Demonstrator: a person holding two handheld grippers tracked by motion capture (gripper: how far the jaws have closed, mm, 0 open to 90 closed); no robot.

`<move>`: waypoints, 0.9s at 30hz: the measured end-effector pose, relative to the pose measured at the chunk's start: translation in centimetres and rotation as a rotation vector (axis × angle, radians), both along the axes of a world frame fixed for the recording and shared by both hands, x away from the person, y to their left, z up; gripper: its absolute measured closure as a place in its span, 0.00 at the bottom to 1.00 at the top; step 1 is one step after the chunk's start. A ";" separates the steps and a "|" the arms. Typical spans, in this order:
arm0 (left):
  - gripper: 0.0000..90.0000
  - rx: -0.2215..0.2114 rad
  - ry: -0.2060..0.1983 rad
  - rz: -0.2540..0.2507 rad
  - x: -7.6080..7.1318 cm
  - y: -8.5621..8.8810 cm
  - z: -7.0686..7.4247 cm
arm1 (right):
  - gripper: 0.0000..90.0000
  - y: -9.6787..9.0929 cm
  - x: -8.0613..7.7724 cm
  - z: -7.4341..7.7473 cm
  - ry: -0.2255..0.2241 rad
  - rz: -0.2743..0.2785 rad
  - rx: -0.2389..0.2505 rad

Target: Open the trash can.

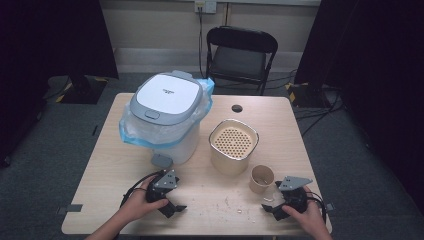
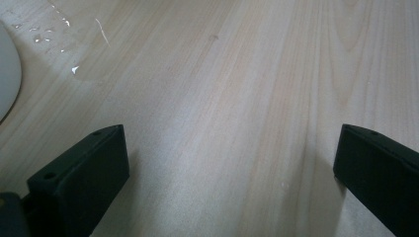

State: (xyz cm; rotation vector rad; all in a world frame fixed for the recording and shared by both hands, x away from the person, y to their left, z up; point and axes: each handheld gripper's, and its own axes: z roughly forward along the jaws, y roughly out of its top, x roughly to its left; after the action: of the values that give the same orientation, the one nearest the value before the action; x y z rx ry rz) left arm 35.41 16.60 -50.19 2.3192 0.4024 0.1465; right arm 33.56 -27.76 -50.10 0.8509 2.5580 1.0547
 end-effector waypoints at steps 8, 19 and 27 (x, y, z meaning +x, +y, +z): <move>0.04 -0.034 0.051 0.041 0.1 0.9 0.4 | 0.00 0.0 0.1 0.0 -0.002 0.008 -0.001; 0.19 -0.060 0.165 0.144 -0.1 3.3 3.9 | 0.00 -0.1 0.2 0.0 -0.003 0.012 -0.001; 0.30 -0.072 0.183 0.175 0.0 5.2 6.6 | 0.00 -0.1 0.2 0.0 -0.002 0.012 -0.001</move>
State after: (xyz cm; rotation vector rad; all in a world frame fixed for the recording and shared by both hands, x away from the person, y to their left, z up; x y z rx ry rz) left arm 35.40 21.83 -43.56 2.2320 0.6920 0.0044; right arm 33.72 -27.83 -50.09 0.8343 2.5648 1.0572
